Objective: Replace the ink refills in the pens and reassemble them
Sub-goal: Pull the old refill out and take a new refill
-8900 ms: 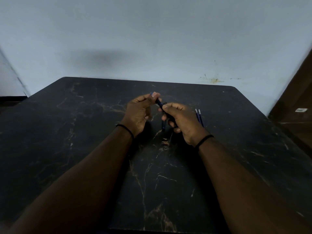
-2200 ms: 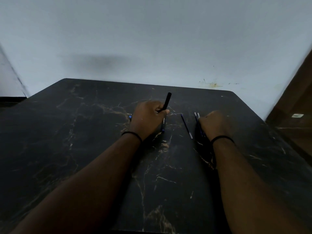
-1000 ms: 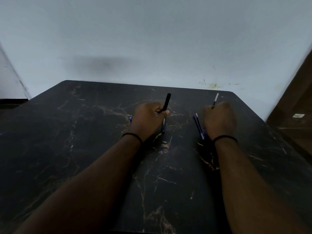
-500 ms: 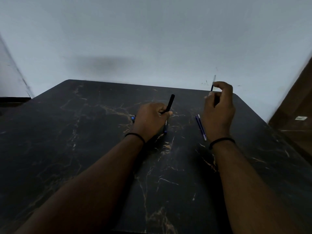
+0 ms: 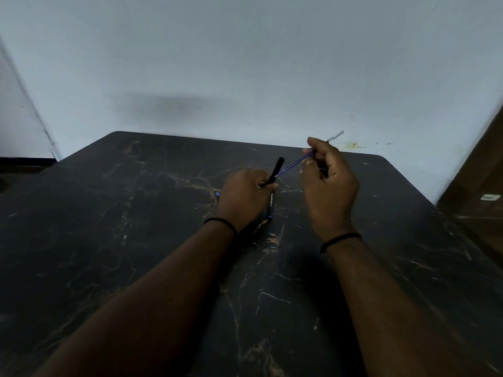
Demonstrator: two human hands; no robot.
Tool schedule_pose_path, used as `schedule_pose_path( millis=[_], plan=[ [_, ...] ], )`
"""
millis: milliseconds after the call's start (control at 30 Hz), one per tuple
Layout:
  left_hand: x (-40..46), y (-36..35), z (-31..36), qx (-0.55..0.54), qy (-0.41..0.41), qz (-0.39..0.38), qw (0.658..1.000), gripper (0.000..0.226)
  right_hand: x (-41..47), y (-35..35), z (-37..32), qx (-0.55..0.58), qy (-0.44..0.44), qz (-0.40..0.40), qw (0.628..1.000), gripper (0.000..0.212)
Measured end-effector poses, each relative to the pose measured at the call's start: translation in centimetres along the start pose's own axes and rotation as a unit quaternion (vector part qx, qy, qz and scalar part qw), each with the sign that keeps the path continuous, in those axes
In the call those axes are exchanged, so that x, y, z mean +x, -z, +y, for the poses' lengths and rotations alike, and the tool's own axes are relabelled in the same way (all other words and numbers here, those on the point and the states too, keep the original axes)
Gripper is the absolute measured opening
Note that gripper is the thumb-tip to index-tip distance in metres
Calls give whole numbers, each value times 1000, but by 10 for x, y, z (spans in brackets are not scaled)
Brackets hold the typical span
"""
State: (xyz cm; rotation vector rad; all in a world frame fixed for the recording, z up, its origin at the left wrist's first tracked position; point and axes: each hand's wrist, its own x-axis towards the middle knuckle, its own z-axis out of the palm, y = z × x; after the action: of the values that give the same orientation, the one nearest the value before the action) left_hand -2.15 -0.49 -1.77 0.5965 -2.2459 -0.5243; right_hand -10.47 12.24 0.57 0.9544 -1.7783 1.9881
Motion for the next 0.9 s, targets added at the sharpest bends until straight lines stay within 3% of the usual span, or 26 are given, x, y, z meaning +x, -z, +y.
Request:
schedule_pose_path(
  millis=[267, 633, 900],
  plan=[
    [0, 2, 2, -5, -8, -13, 1000, 14, -2, -2, 0, -5, 83, 25, 996, 17],
    [-2, 0, 5, 10, -55, -23, 998, 16, -5, -7, -6, 80, 30, 11, 996, 21],
    [-2, 1, 7, 12, -69, -25, 997, 19, -4, -8, -3, 59, 23, -7, 998, 21]
  ],
)
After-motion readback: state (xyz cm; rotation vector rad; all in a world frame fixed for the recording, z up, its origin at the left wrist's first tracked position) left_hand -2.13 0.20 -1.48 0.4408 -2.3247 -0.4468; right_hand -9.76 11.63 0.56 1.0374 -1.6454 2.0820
